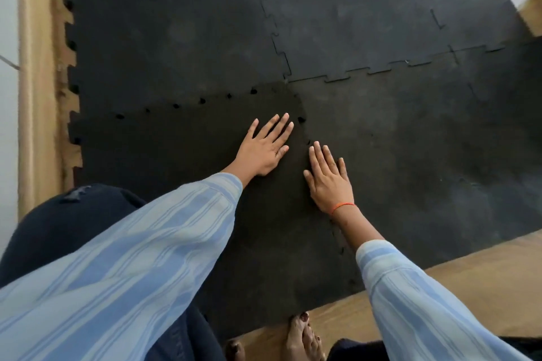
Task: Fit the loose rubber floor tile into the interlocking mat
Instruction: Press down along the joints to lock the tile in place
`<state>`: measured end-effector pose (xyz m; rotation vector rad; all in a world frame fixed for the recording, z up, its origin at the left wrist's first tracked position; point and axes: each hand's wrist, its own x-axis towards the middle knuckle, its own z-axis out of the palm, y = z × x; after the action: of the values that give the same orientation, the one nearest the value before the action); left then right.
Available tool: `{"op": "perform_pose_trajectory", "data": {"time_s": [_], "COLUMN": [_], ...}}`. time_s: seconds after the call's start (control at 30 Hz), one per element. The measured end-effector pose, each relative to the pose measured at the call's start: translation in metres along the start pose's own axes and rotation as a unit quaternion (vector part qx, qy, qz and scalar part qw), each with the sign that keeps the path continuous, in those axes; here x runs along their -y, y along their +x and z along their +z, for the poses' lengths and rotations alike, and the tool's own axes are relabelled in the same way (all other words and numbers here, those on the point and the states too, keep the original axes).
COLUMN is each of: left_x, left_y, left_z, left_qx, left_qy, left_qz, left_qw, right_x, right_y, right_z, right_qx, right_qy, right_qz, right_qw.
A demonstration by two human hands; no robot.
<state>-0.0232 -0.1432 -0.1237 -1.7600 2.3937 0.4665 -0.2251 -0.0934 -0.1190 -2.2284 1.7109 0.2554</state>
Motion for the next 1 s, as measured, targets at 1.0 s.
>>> {"op": "perform_pose_trajectory", "data": {"time_s": [1.0], "left_x": [0.042], "left_y": [0.029], "left_z": [-0.04], "left_qx": [0.018], "left_qy": [-0.094], "left_qz": [-0.088], "left_qw": [0.991], "right_x": [0.053], "right_y": [0.145], "right_z": [-0.088], "right_qx": [0.215], "right_qy": [-0.029], "right_qz": [0.008], "right_qw": [0.976]}}
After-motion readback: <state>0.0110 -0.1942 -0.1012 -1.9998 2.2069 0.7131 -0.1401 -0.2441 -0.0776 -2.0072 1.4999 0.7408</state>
